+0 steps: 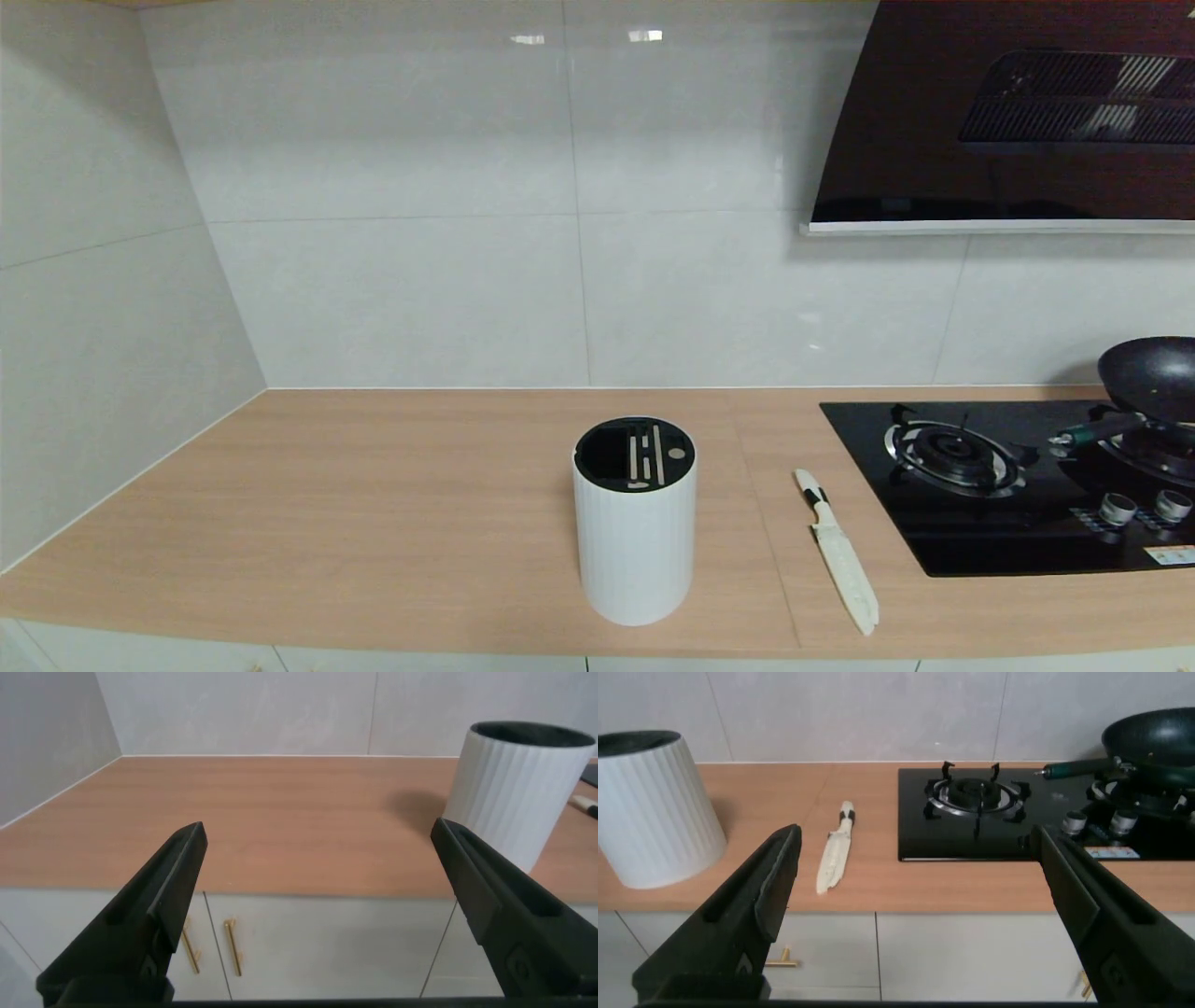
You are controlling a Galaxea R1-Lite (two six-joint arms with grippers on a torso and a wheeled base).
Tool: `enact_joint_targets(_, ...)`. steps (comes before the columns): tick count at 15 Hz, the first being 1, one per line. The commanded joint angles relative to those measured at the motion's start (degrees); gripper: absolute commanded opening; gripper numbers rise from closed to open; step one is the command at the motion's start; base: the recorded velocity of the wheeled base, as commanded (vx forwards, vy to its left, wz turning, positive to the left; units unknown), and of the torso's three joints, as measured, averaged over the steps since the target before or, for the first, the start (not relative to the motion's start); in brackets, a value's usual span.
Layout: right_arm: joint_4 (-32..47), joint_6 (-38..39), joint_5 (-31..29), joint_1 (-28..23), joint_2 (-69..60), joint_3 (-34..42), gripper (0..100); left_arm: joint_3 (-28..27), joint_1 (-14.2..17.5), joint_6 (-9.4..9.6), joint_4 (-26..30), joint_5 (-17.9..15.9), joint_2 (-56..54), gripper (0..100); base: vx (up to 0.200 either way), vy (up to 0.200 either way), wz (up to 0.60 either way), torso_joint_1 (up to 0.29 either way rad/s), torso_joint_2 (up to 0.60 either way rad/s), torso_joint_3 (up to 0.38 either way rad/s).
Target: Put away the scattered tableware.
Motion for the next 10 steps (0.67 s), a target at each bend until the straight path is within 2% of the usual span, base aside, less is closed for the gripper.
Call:
enact_joint_targets(1, 0.0, 0.0, 0.0, 0.0, 0.1, 0.0, 100, 0.0, 0.0, -0.02, 0.0, 0.0, 0.0, 100, 0.000, 0.000, 0.00, 0.000, 0.00, 0.000)
enact_joint_targets(10, 0.0, 1.0, 0.1, 0.2, 0.1, 0.0, 100, 0.0, 0.0, 0.07, 0.0, 0.0, 0.0, 100, 0.000, 0.000, 0.00, 0.000, 0.00, 0.000)
